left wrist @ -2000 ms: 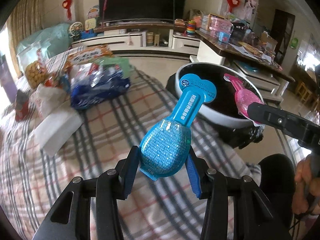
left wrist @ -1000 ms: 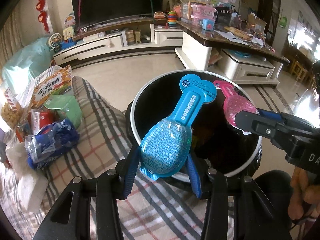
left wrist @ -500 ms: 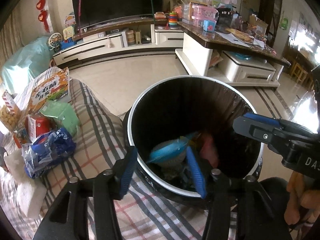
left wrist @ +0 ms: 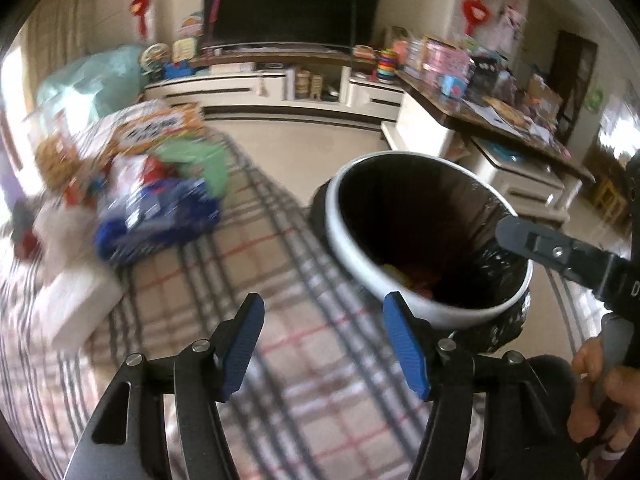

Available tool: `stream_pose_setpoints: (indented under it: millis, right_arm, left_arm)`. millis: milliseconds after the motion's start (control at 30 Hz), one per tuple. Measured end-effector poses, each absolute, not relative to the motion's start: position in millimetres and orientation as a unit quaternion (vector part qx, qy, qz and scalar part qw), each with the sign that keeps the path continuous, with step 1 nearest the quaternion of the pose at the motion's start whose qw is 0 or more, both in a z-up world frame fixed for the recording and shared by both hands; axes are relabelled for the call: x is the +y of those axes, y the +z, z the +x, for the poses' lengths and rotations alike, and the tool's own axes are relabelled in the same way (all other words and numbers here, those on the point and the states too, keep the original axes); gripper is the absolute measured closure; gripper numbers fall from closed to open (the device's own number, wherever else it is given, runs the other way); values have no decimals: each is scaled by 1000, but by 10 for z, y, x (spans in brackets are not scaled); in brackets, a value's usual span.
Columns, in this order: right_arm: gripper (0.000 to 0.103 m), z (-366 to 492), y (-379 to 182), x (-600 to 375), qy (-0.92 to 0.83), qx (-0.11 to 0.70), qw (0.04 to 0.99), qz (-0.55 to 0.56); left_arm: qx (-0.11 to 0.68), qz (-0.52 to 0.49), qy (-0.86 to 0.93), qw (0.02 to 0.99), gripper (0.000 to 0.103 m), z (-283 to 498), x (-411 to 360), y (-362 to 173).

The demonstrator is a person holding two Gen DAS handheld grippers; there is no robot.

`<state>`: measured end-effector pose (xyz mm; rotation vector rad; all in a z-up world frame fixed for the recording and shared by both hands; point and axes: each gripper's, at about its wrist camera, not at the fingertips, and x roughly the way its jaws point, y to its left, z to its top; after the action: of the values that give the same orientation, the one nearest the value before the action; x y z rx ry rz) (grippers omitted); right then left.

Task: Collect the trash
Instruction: 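Open left tool to drop blue brush while right tool drops pink brush, then move both tools back to the bed toward the white sponge and blue bag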

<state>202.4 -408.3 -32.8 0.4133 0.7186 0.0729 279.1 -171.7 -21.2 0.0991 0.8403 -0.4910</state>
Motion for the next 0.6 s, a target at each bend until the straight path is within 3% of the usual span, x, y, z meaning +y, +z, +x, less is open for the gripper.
stream_pose_setpoints:
  millis: [600]
  right_arm:
    - [20,2190,-373,-3125,117,369,907,170]
  left_arm:
    - [407,-36,-135,903,41,2327,-505,-341]
